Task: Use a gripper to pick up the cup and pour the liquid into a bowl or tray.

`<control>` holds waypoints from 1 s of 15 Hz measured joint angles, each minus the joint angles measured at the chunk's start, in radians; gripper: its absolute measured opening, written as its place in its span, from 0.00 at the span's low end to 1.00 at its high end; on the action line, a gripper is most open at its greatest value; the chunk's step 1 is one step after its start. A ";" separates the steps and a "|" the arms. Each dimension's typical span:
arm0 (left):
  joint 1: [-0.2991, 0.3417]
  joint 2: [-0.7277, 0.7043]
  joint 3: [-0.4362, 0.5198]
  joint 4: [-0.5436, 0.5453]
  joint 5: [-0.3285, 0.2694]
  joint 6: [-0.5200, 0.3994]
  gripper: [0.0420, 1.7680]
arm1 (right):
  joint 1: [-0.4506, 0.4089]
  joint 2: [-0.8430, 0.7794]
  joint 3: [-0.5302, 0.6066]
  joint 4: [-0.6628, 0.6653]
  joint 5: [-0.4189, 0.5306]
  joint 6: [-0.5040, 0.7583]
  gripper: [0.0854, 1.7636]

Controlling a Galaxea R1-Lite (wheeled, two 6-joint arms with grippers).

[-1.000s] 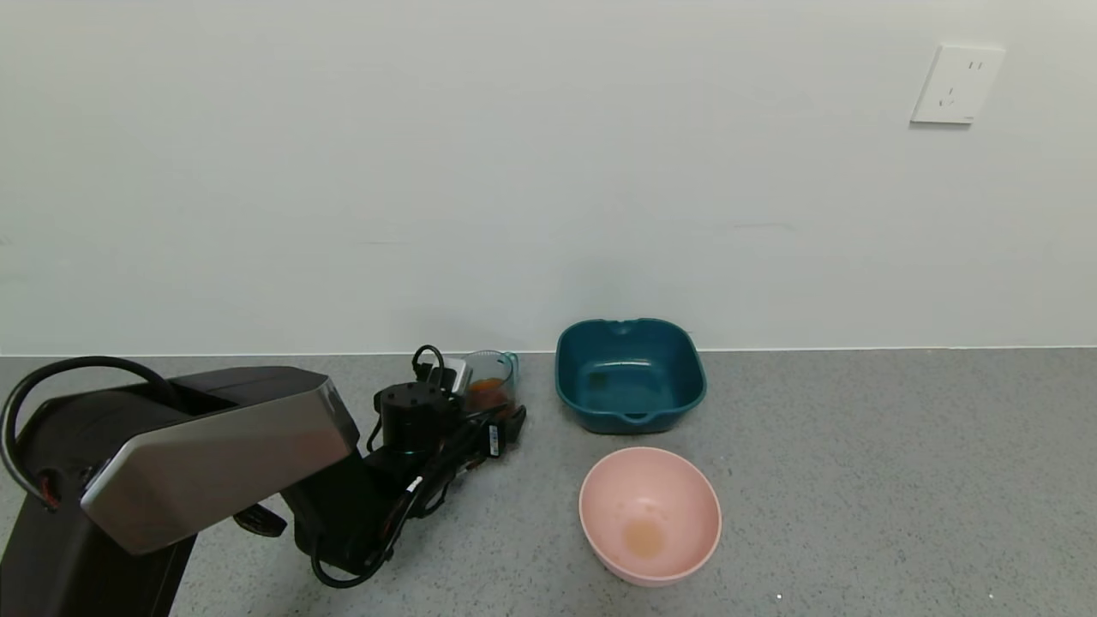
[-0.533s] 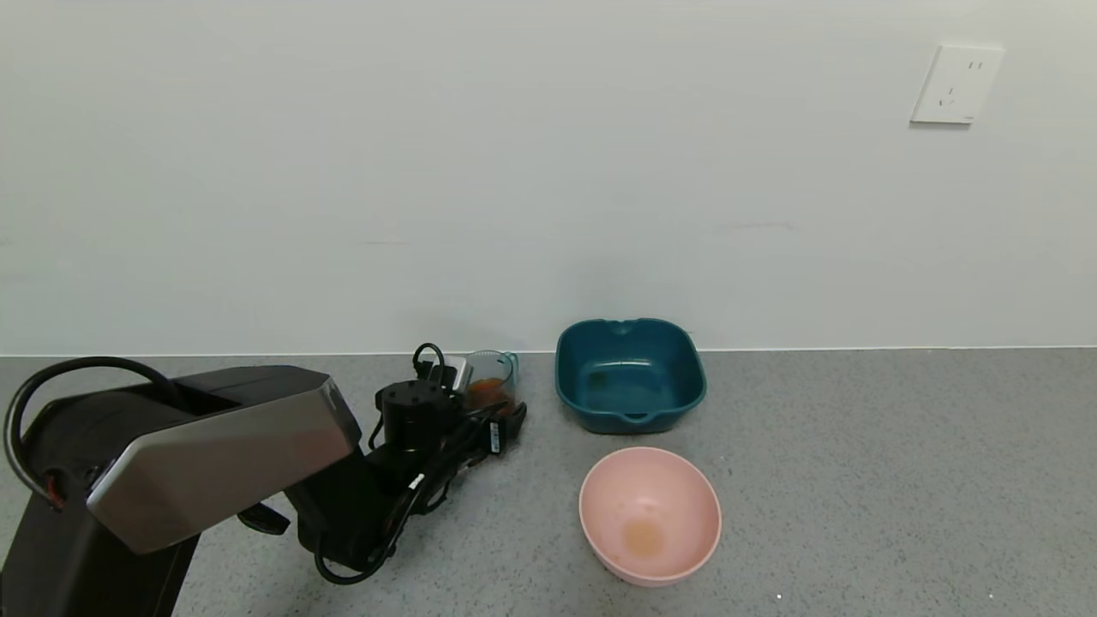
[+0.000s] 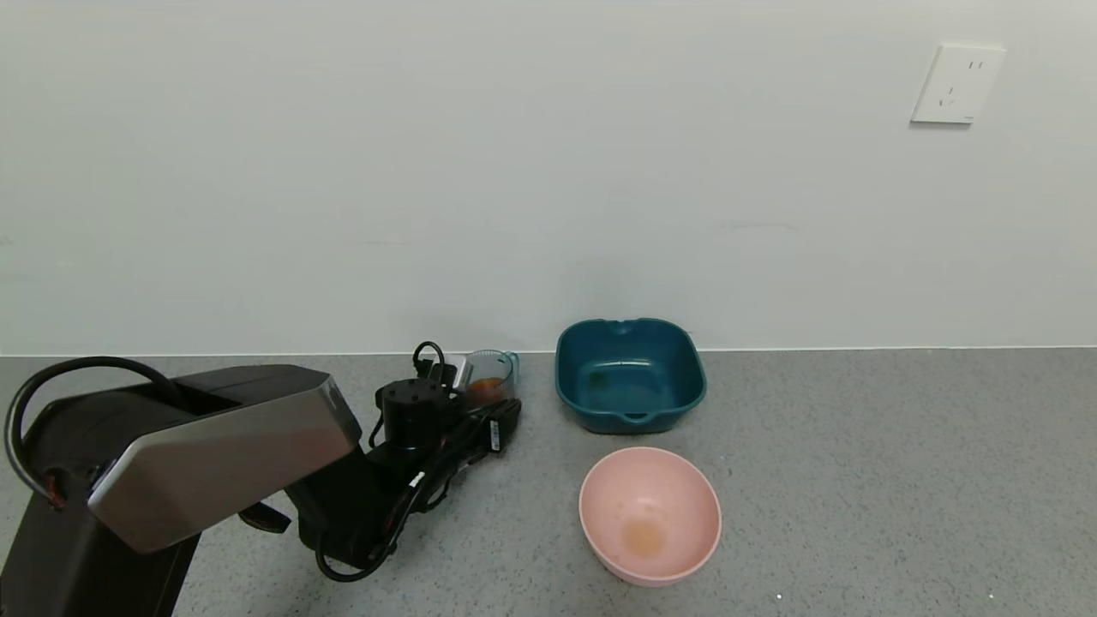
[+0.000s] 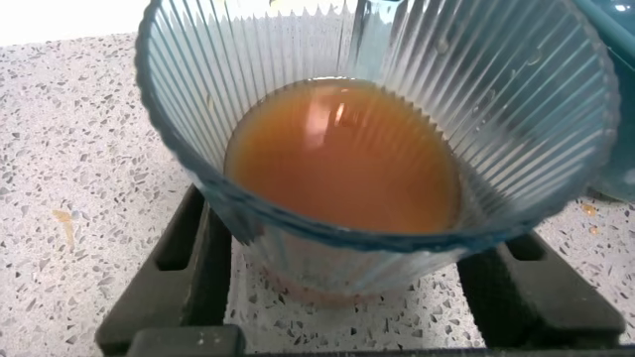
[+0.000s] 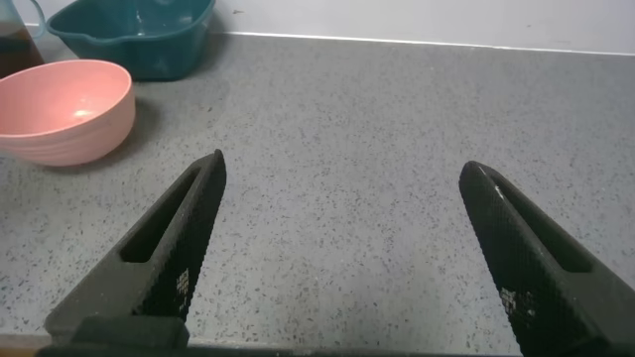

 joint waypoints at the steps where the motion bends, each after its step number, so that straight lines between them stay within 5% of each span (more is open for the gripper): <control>1: 0.000 0.000 0.000 0.000 0.000 0.000 0.73 | 0.000 0.000 0.000 0.000 0.000 0.000 0.97; 15: 0.000 -0.018 0.009 0.012 0.005 0.001 0.72 | 0.000 0.000 0.000 0.000 0.000 0.000 0.97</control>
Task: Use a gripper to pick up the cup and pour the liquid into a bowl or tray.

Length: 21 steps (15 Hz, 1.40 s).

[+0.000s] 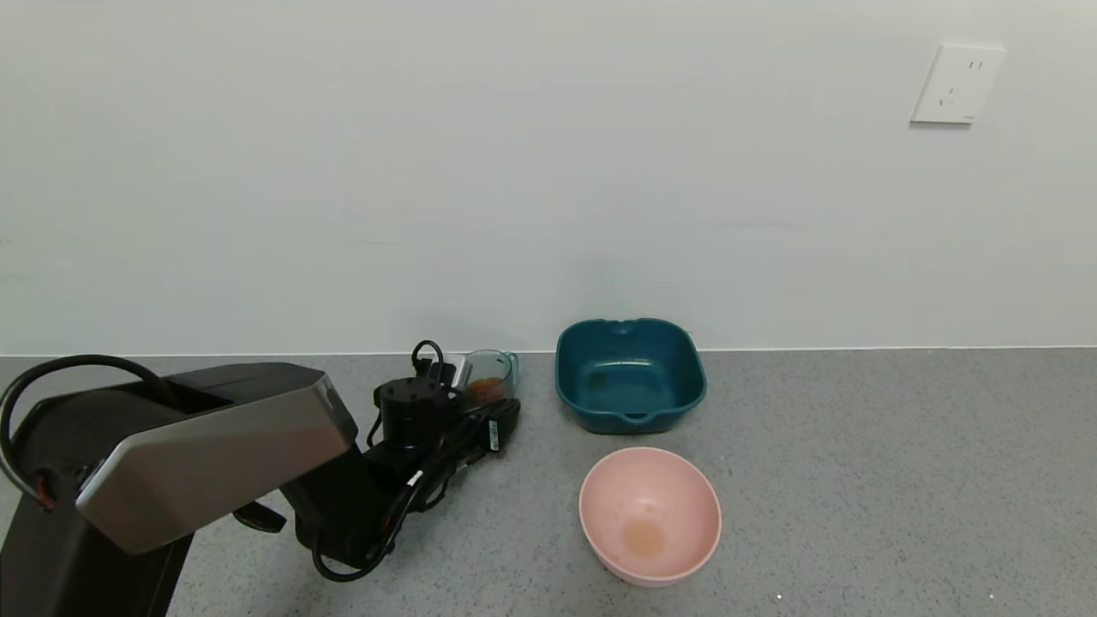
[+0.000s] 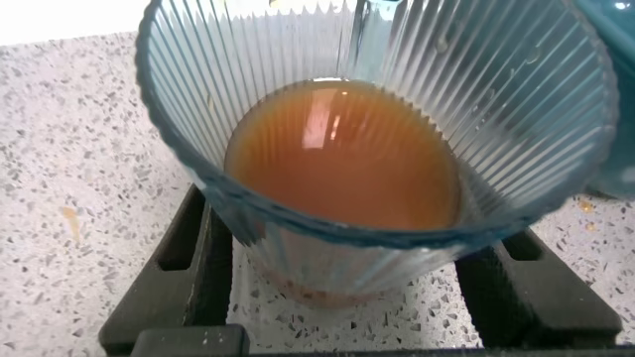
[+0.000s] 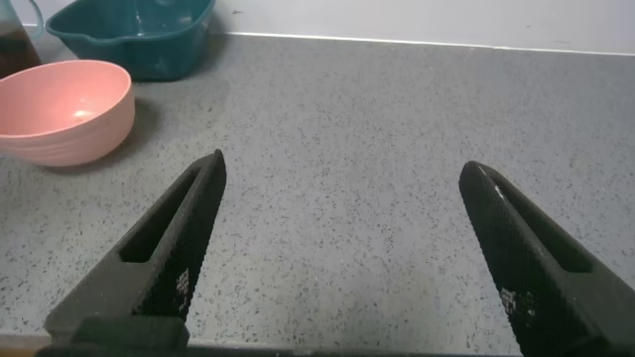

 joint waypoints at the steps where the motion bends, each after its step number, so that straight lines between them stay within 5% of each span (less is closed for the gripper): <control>1: 0.000 -0.005 0.004 -0.004 0.000 0.003 0.72 | 0.000 0.000 0.000 0.000 0.000 0.000 0.97; 8: -0.006 -0.032 0.013 -0.041 0.030 0.008 0.71 | 0.000 0.000 0.000 0.000 0.000 0.000 0.97; 21: -0.070 -0.256 -0.016 0.239 0.067 0.012 0.71 | 0.000 0.000 0.000 0.000 0.000 0.000 0.97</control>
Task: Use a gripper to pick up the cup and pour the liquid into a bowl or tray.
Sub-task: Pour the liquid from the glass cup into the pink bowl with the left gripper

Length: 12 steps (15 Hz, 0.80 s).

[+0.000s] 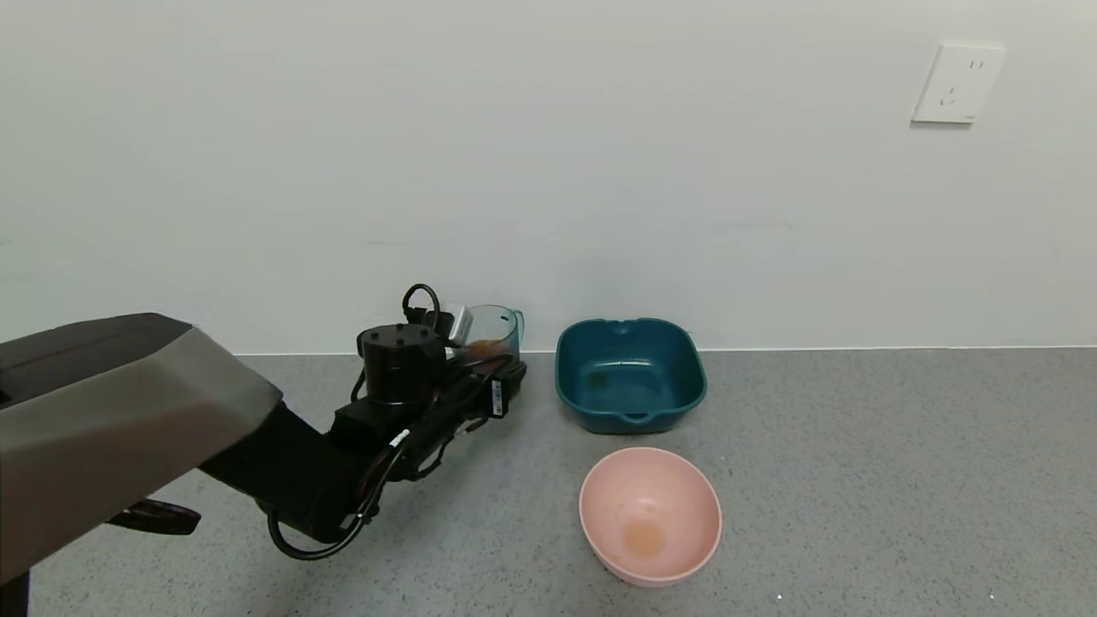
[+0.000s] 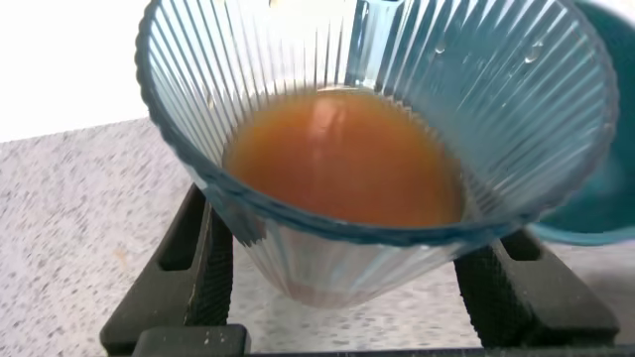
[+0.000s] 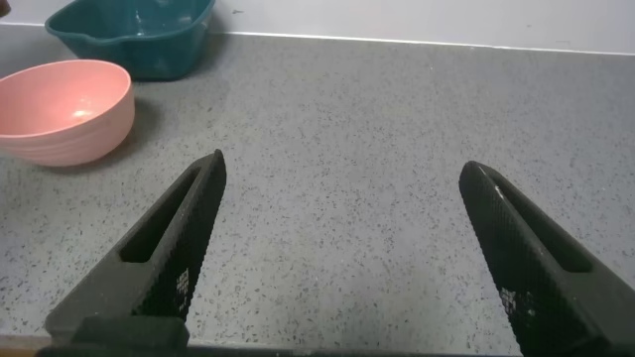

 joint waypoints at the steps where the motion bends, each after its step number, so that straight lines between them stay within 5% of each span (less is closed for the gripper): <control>1: -0.017 -0.013 -0.004 0.015 0.010 0.000 0.71 | 0.000 0.000 0.000 0.000 0.000 0.000 0.97; 12: -0.146 -0.050 -0.023 0.025 0.050 0.117 0.71 | 0.000 0.000 0.000 0.000 0.000 0.000 0.97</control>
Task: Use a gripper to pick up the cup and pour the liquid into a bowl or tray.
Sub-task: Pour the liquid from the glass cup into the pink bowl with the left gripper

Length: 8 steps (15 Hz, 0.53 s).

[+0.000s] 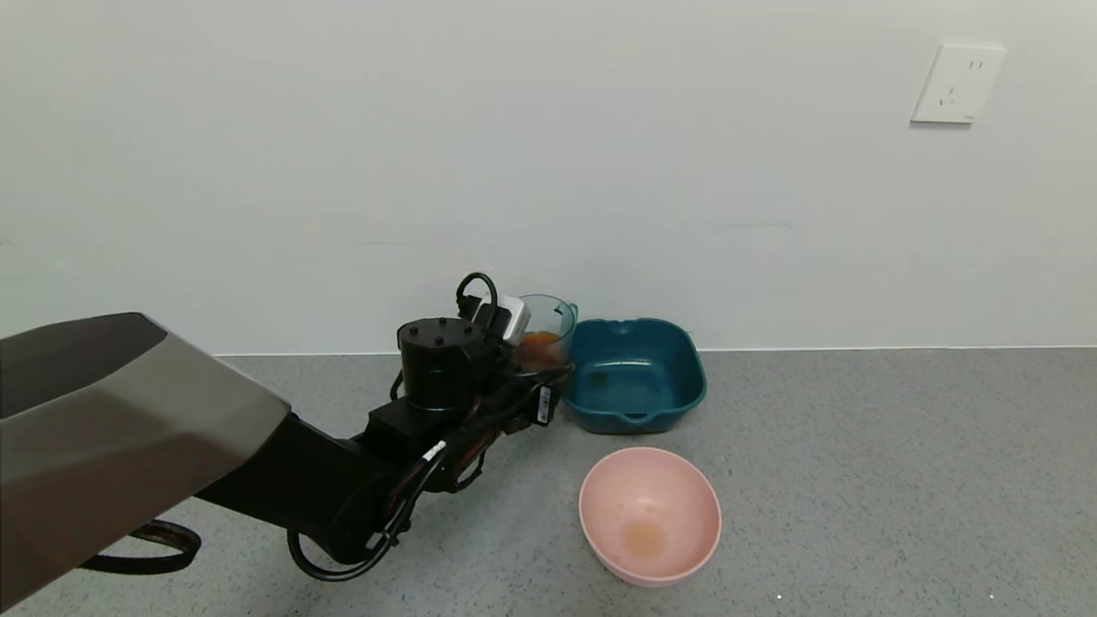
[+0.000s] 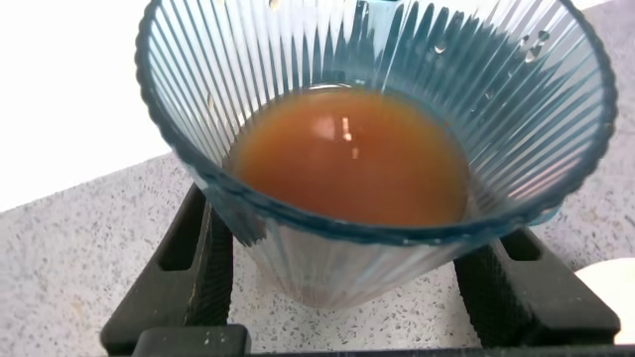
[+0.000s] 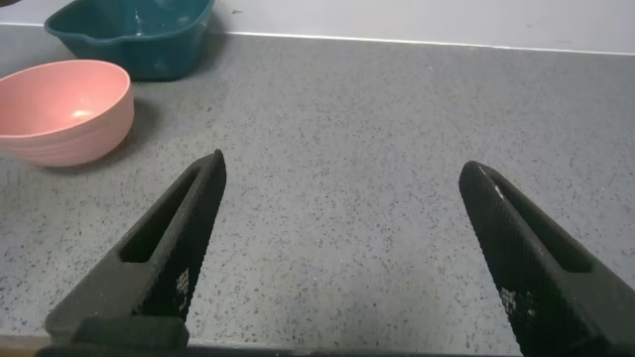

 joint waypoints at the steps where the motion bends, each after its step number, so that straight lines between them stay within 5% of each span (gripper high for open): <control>1: -0.003 0.000 0.000 0.000 -0.001 0.022 0.71 | 0.000 0.000 0.000 0.000 0.001 0.000 0.97; 8: -0.040 -0.018 0.014 0.017 -0.010 0.145 0.71 | 0.000 0.000 0.000 0.000 0.000 0.000 0.97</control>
